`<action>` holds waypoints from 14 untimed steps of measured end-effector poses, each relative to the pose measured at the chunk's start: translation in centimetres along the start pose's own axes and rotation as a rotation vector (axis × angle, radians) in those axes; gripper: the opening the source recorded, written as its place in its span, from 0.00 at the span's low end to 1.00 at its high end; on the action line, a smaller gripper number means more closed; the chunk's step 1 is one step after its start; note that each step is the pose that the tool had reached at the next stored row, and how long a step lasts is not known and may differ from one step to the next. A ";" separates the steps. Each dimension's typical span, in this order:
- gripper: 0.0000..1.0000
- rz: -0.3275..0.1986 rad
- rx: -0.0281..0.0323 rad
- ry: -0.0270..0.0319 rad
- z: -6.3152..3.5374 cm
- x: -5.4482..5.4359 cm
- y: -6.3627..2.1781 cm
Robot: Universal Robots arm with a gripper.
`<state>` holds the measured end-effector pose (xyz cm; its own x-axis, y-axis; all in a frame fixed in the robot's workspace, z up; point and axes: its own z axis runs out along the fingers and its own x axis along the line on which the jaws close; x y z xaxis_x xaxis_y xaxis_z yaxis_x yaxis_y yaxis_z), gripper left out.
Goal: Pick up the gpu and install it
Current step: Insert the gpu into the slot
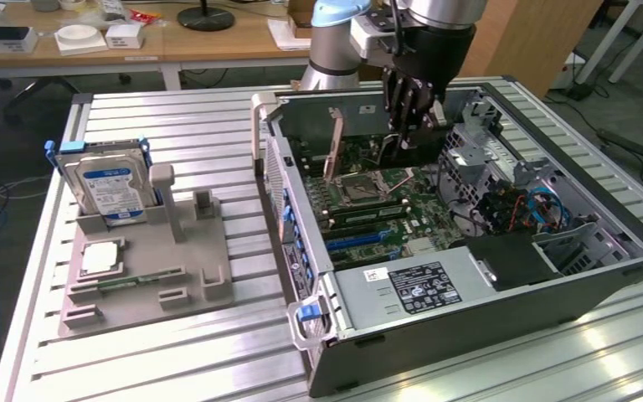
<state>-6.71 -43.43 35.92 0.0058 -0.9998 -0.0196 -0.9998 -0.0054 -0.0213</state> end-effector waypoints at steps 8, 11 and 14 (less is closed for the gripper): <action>0.27 0.000 -0.0001 0.0000 0.00 0.0 0.00; 0.27 0.000 0.0000 -0.0001 0.01 0.0 0.06; 0.27 0.000 -0.0001 0.0000 0.10 0.0 0.14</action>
<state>-6.84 -43.44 35.82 0.0059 -0.9998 -0.0196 -0.9998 -0.0055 -0.0212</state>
